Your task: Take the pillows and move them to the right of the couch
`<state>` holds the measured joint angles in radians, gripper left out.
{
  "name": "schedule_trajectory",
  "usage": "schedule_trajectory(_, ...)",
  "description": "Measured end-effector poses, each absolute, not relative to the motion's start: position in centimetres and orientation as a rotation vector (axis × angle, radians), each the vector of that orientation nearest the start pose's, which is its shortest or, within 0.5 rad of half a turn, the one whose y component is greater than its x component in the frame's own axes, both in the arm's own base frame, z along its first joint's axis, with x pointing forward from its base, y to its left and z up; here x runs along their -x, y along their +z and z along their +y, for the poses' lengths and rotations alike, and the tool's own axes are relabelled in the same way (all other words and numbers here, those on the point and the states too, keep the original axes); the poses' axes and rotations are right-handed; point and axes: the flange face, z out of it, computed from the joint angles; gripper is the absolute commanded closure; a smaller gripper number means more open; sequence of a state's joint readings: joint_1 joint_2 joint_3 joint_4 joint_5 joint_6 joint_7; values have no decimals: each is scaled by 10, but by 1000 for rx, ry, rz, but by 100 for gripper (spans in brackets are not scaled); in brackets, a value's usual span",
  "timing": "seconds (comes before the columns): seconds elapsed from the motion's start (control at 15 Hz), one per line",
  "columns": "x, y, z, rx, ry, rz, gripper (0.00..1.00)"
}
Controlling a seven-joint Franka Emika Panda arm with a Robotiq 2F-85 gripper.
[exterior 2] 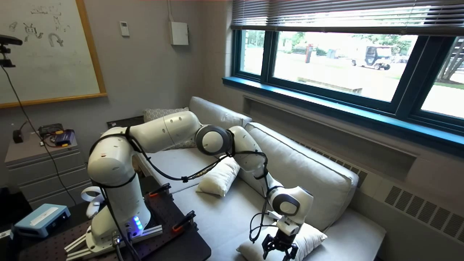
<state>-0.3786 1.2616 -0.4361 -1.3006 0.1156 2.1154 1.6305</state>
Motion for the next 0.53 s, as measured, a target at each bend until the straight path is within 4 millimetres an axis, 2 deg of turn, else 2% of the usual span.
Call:
schedule_trajectory(0.13,-473,-11,-478,1310,422,3331,0)
schedule_trajectory(0.27,-465,-11,-493,1253,448,3329,0)
schedule_trajectory(0.53,-473,-14,-486,1269,455,3319,0)
